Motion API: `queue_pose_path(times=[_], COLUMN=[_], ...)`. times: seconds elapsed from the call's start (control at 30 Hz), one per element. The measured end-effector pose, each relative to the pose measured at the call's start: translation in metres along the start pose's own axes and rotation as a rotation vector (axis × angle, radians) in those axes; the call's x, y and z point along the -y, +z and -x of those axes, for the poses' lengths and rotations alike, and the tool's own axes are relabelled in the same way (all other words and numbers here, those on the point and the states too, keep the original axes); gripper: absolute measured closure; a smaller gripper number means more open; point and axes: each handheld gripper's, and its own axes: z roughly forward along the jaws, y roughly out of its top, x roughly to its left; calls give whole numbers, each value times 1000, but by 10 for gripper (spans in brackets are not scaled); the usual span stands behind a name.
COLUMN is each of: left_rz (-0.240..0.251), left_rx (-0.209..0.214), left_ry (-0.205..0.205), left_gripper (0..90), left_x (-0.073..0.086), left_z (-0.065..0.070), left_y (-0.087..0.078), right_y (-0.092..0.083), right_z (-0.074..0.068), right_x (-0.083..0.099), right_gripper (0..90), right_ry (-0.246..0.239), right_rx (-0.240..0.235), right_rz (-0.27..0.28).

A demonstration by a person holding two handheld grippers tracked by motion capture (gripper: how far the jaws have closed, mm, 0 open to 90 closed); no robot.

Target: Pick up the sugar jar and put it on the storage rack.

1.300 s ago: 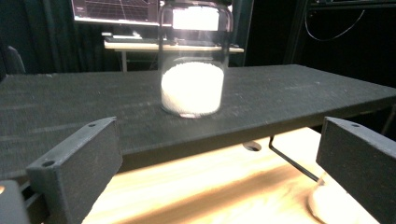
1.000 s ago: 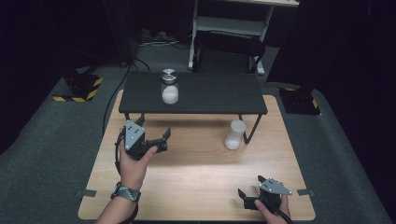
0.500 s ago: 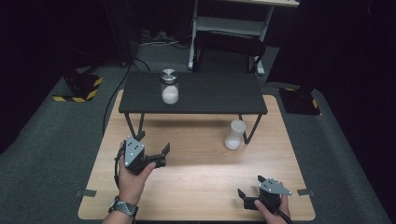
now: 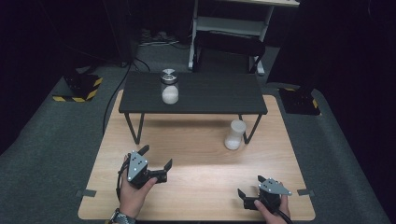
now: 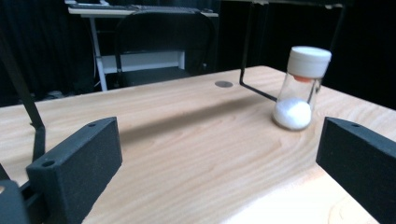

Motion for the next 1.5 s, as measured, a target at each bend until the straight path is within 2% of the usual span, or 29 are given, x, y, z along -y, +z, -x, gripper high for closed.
queue_pose_path(times=[0.1, 0.2, 0.3, 0.47, 0.57, 0.63, 0.93, 0.97, 1.13, 1.33, 1.37, 1.43, 1.5], left_rz=[-20, -33, -73, -104, -127, -151, -203, -221, -228, -250, -270, -263, -260], left_rx=[7, 10, 39, 54, 59, 55, 55, 57, 64, 52, 40, 43, 49], left_ry=[-16, -17, -27, -14, -21, -4, 23, 28, 31, 73, 102, 120, 120], left_gripper=[6, 5, 5, 5, 5, 5, 5, 5, 6, 6, 6, 7, 7], left_x=[9, 12, 18, 23, 24, 26, 29, 28, 27, 24, 21, 22, 23], left_z=[1, 1, -1, -2, -2, -2, 0, 0, -1, 5, 10, 12, 11], left_y=[-3, -3, -3, -3, -3, -3, -2, -1, 0, 1, 2, 1, 0], right_y=[0, 0, 0, 0, 0, -1, 0, 0, -1, -1, 0, 0, 0], right_z=[0, -1, -1, -1, -1, -1, -2, -3, -4, -5, -6, -7, -9], right_x=[0, 0, 0, 0, 0, 0, 0, 0, 1, 0, 0, -1, -1], right_gripper=[9, 9, 9, 9, 9, 9, 9, 9, 9, 9, 9, 9, 9], right_ry=[-1, -3, -2, -1, -5, -6, -18, -20, -16, -17, -19, -24, -32], right_rx=[1, 2, 1, 2, 3, 2, 2, 3, 10, 16, 17, 23, 28], right_rz=[0, 2, 0, -1, 0, 1, -1, 0, 5, -2, -4, -7, -9])
